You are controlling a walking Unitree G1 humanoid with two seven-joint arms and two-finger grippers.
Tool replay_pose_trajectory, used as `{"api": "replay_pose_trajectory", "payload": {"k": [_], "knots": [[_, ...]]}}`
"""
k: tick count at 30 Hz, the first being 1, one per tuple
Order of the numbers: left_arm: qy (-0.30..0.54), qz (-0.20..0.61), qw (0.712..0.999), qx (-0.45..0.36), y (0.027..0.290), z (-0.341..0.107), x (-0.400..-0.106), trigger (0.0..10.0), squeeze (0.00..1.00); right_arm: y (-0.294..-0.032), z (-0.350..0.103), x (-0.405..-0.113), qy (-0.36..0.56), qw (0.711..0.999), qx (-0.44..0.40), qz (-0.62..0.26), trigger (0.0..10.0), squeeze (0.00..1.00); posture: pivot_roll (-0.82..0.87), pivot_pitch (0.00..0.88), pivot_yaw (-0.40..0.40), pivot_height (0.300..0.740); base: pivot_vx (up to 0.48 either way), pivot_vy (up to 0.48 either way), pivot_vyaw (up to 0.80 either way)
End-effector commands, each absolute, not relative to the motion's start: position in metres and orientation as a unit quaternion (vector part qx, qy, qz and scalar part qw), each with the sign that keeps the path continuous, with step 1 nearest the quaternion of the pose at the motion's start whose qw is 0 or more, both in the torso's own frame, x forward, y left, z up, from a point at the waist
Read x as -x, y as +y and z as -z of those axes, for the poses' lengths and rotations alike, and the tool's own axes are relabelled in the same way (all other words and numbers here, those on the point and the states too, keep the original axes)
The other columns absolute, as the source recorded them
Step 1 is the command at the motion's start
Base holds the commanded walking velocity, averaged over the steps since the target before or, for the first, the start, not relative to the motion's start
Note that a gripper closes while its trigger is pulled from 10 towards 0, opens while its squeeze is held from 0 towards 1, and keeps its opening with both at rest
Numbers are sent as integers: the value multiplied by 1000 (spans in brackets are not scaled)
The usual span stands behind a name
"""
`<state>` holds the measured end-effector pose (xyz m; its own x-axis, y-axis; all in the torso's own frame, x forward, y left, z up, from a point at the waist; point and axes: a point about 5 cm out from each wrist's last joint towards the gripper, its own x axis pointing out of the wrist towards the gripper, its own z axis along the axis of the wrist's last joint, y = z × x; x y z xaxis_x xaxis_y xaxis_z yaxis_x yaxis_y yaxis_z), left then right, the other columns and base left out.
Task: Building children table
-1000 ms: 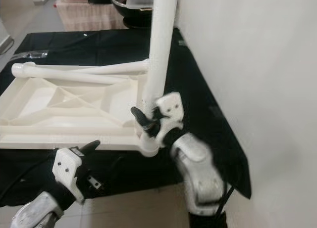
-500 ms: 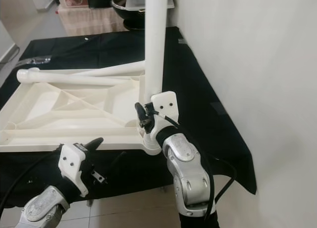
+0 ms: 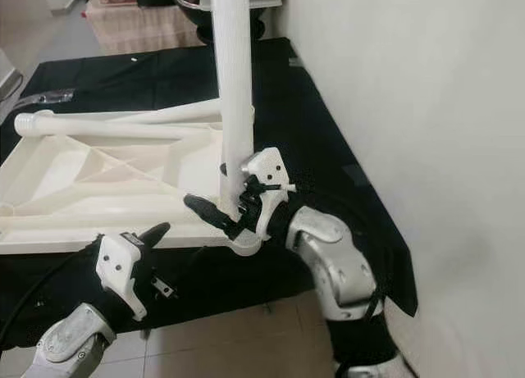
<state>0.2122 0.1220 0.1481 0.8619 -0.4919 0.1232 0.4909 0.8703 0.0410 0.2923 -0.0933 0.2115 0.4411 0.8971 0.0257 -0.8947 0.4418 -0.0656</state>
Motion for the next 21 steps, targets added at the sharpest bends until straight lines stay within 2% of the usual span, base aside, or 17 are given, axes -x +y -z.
{"api": "replay_pose_trajectory", "payload": {"k": [1,4,8,9,14,19,21], "knots": [[-60,251,966,1,123,-145,-211,10000,0,-83,-212,-288,-32,817,13,-576,10000,0,-33,132,19,740,0,0,0],[-59,247,967,3,123,-146,-207,10000,0,-86,-221,-298,-35,778,2,-627,10000,0,-25,145,16,740,0,0,0],[-60,247,967,3,122,-147,-205,10000,0,-87,-224,-301,-37,765,-3,-643,10000,0,-21,155,13,740,0,0,0],[-60,247,967,3,122,-148,-204,10000,0,-87,-226,-303,-39,758,-8,-651,0,0,-20,161,12,740,0,0,0],[-59,251,966,4,121,-148,-200,10000,0,-86,-232,-306,-48,741,-15,-670,0,0,-23,177,14,740,0,0,0],[-59,253,966,5,120,-149,-200,10000,0,-86,-231,-305,-51,743,-11,-667,0,0,-29,182,13,740,0,0,0],[-59,253,966,5,120,-149,-200,10000,0,-91,-227,-302,-55,772,-1,-633,0,0,-38,181,4,740,0,0,0]]}}
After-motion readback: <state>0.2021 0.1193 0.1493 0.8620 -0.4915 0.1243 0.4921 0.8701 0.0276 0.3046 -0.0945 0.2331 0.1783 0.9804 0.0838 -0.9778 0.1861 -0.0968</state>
